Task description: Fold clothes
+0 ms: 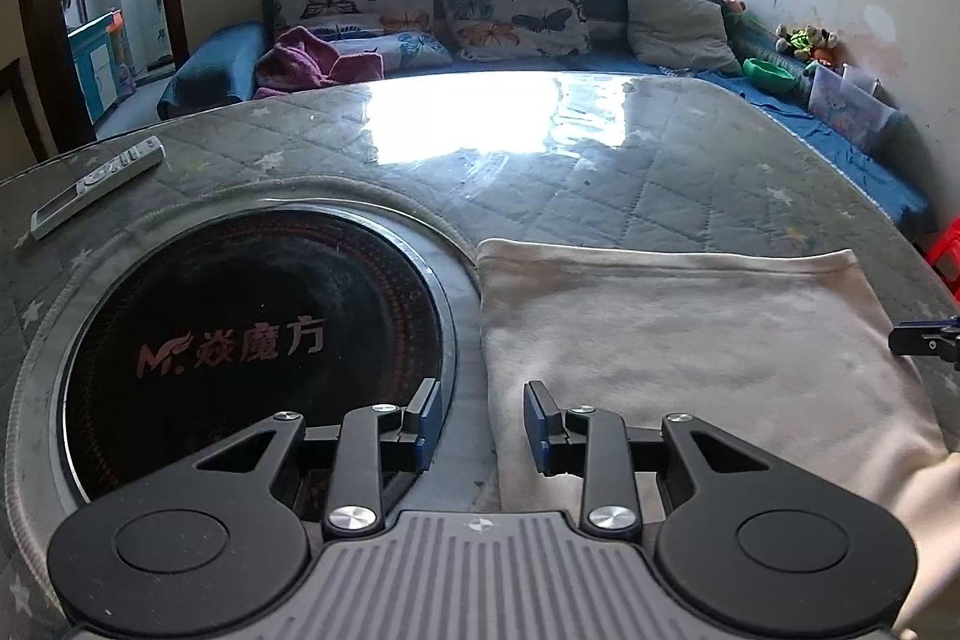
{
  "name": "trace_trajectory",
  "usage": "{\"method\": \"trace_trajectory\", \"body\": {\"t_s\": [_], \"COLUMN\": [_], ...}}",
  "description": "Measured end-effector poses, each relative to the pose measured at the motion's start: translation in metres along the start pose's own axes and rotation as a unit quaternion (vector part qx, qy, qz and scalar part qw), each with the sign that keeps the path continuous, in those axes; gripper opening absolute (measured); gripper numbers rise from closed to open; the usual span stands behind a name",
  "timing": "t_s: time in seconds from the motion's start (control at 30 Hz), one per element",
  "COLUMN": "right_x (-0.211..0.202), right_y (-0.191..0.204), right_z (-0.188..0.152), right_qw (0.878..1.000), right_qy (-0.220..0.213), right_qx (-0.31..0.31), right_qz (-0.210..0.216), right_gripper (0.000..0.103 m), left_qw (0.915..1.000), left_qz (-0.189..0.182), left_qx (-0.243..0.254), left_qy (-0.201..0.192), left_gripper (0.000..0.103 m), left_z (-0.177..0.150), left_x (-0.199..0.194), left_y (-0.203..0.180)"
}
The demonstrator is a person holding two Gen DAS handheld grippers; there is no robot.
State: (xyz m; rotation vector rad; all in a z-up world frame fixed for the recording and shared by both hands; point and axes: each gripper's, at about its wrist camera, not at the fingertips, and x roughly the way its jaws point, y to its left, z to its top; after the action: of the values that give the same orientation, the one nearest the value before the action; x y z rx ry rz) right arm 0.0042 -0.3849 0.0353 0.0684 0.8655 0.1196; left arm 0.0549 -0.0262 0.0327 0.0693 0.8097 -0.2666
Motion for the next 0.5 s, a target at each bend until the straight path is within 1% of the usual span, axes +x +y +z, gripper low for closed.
{"method": "trace_trajectory", "body": {"t_s": [0.13,0.27,0.33,0.37,0.5], "right_x": [0.012,0.018,0.020,0.021,0.027], "right_y": [0.004,0.003,0.003,0.002,0.004], "right_z": [0.004,0.012,0.015,0.017,0.023], "right_qw": [1.000,1.000,1.000,1.000,0.999], "right_qy": [0.007,0.009,0.009,0.009,0.011], "right_qx": [-0.010,-0.012,-0.015,-0.017,-0.030], "right_qz": [-0.003,-0.003,-0.003,-0.003,-0.008], "right_gripper": [0.011,0.010,0.007,0.007,0.006], "left_qw": [1.0000,0.9998,0.9996,0.9995,0.9991], "left_qz": [-0.005,-0.006,-0.009,-0.010,-0.011], "left_qx": [0.008,0.018,0.025,0.029,0.039], "left_qy": [-0.001,-0.002,-0.004,-0.005,-0.006], "left_gripper": [0.032,0.021,0.019,0.016,0.012], "left_z": [0.004,0.008,0.009,0.010,0.015], "left_x": [0.008,0.016,0.019,0.021,0.030], "left_y": [-0.002,-0.005,-0.007,-0.009,-0.013]}}
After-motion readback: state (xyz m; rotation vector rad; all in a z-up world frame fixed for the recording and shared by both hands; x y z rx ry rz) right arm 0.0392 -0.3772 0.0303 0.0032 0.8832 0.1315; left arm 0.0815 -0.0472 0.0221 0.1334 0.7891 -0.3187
